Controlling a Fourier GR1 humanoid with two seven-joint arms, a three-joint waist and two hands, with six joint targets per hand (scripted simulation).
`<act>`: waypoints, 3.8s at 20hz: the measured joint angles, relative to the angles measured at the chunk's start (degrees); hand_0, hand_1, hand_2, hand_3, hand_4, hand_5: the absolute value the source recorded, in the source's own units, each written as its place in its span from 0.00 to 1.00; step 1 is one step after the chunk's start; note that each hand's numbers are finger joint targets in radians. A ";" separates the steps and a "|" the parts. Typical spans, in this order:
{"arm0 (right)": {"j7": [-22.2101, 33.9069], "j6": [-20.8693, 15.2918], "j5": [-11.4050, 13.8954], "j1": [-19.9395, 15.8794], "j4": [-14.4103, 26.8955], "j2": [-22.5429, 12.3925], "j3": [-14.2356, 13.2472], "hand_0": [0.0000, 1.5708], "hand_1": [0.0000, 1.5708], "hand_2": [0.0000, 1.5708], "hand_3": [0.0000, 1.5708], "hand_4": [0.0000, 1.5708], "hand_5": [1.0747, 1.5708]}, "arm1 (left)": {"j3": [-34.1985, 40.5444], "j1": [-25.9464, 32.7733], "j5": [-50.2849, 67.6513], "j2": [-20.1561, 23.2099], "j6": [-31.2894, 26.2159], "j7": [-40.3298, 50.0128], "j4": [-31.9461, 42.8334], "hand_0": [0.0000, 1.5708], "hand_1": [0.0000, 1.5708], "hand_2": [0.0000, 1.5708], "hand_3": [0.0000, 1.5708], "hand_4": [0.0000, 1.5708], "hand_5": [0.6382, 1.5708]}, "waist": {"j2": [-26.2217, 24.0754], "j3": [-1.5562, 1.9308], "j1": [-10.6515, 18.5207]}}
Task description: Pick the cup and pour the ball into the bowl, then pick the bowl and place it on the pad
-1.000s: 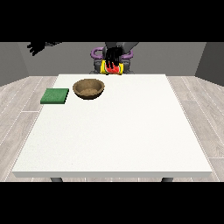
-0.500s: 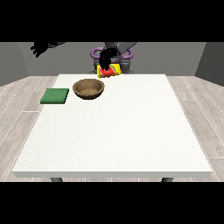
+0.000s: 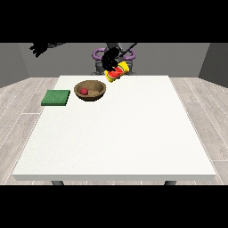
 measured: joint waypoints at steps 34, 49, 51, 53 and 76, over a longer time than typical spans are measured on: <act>-0.83 -9.49 3.38 1.87 -6.65 8.49 3.79 0.00 0.00 0.00 0.00 0.33 0.99 | 33.20 36.60 68.57 -2.83 19.17 -29.36 -31.71 0.00 0.00 0.00 0.00 0.58 0.87 | 8.57 -0.72 9.17; -18.87 -12.80 9.28 0.10 11.90 13.40 5.22 0.00 0.00 0.00 0.00 0.26 1.00 | 35.80 45.48 81.17 -2.00 7.34 -43.38 -38.26 0.00 0.00 0.00 0.00 0.60 0.85 | 11.54 -0.05 11.76; -20.66 -12.89 9.52 -0.88 15.65 13.16 4.99 0.00 0.00 0.00 0.00 0.24 1.00 | 35.81 45.75 80.86 -1.76 6.49 -42.68 -39.66 0.00 0.00 0.00 0.00 0.60 0.85 | 11.31 -0.04 12.11; -22.47 -12.28 9.60 -1.00 19.14 12.45 4.51 0.00 0.00 0.00 0.00 0.21 1.00 | 35.95 46.48 81.07 -0.72 4.92 -41.01 -42.09 0.00 0.00 0.00 0.00 0.61 0.85 | 10.92 -0.03 12.61; -35.18 -13.42 3.86 -3.82 31.47 14.01 -1.17 1.00 1.00 1.00 1.00 0.60 0.84 | 35.65 47.47 78.66 -0.55 2.27 -38.61 -52.40 0.00 0.00 0.00 0.00 0.64 0.80 | 14.89 -2.34 15.35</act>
